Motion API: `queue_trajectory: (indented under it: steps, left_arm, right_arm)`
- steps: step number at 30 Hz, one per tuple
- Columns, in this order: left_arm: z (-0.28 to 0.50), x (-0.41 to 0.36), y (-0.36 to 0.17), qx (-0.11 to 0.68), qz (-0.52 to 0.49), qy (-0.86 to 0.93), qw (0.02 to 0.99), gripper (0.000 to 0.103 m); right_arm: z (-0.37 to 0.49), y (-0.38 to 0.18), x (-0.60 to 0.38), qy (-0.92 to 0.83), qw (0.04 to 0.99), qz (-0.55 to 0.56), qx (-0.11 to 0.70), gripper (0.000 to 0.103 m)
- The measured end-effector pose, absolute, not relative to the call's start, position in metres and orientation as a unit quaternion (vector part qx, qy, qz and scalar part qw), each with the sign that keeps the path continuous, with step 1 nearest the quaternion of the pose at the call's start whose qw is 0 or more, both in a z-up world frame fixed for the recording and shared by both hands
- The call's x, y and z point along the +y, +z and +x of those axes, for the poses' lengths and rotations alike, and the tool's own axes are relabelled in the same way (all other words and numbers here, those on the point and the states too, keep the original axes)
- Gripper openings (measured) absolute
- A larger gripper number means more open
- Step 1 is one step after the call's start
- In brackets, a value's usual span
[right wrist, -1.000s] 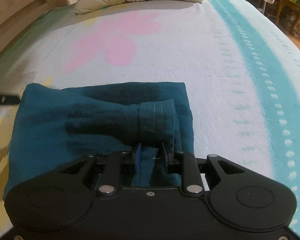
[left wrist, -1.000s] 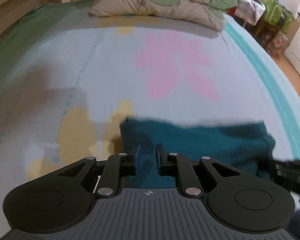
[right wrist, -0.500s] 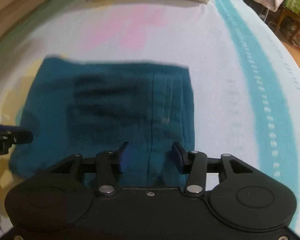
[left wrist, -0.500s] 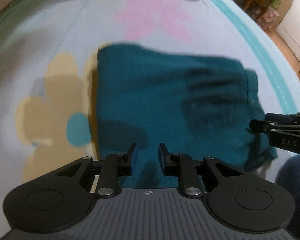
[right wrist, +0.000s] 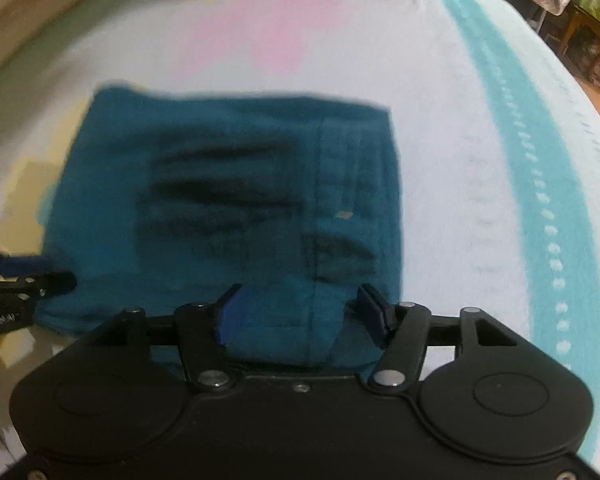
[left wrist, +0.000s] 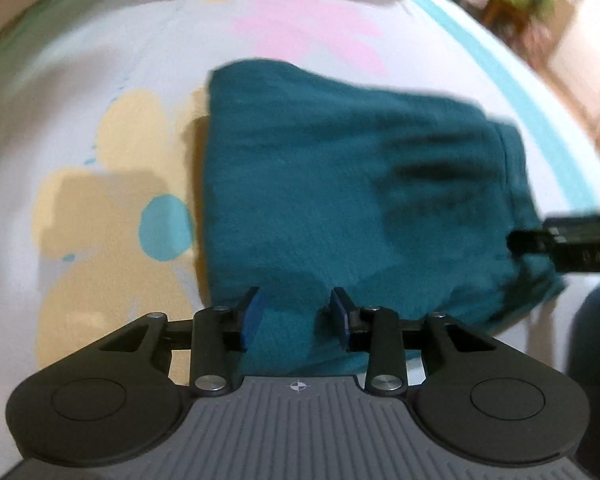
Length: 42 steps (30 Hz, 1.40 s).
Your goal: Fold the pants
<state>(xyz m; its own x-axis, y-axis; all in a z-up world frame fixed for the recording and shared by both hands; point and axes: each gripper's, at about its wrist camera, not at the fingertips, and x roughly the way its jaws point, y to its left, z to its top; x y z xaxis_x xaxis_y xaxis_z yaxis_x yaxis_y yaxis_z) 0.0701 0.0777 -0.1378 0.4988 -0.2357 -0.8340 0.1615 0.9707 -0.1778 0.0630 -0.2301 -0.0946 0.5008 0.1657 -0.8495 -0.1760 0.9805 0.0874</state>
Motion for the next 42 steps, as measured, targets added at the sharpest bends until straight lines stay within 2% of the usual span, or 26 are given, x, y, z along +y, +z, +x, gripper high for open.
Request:
queue_trajectory:
  steps: [4, 8, 13, 14, 17, 18, 20, 21, 25, 27, 32, 42]
  left_arm:
    - [0.082, 0.100, -0.130, 0.470, -0.066, -0.105, 0.874, 0.036]
    - [0.098, 0.105, -0.139, 0.490, -0.066, -0.114, 0.861, 0.037]
    - [0.100, 0.096, -0.152, 0.497, -0.048, -0.130, 0.856, 0.040]
    - [0.100, 0.093, -0.153, 0.493, -0.044, -0.135, 0.859, 0.045]
    - [0.103, 0.088, -0.154, 0.484, -0.040, -0.153, 0.860, 0.061]
    - [0.105, 0.087, -0.154, 0.483, -0.040, -0.161, 0.860, 0.071]
    - [0.108, 0.082, -0.156, 0.486, -0.037, -0.177, 0.855, 0.083]
    - [0.110, 0.079, -0.156, 0.487, -0.030, -0.180, 0.854, 0.085]
    - [0.116, 0.073, -0.154, 0.477, -0.019, -0.171, 0.862, 0.085]
    - [0.116, 0.081, -0.151, 0.467, -0.051, -0.167, 0.867, 0.084]
    - [0.105, 0.111, -0.147, 0.439, -0.106, -0.130, 0.883, 0.084]
    - [0.130, 0.103, -0.155, 0.465, -0.121, -0.157, 0.863, 0.084]
  right_arm:
    - [0.071, -0.084, -0.260, 0.072, 0.884, 0.011, 0.462, 0.067]
    - [0.089, -0.091, -0.281, 0.078, 0.882, 0.030, 0.465, 0.075]
    - [0.114, -0.123, -0.293, 0.104, 0.844, 0.044, 0.524, 0.076]
    - [0.119, -0.130, -0.297, 0.119, 0.834, 0.062, 0.536, 0.076]
    - [0.128, -0.137, -0.305, 0.144, 0.823, 0.101, 0.540, 0.091]
    - [0.129, -0.138, -0.305, 0.148, 0.823, 0.106, 0.538, 0.092]
    - [0.133, -0.140, -0.305, 0.151, 0.824, 0.111, 0.535, 0.093]
    - [0.134, -0.141, -0.305, 0.154, 0.825, 0.116, 0.531, 0.093]
    - [0.145, -0.145, -0.306, 0.168, 0.831, 0.156, 0.506, 0.093]
    - [0.147, -0.148, -0.307, 0.183, 0.831, 0.174, 0.496, 0.086]
    - [0.147, -0.148, -0.299, 0.186, 0.832, 0.160, 0.497, 0.086]
    - [0.138, -0.142, -0.281, 0.183, 0.835, 0.148, 0.498, 0.088]
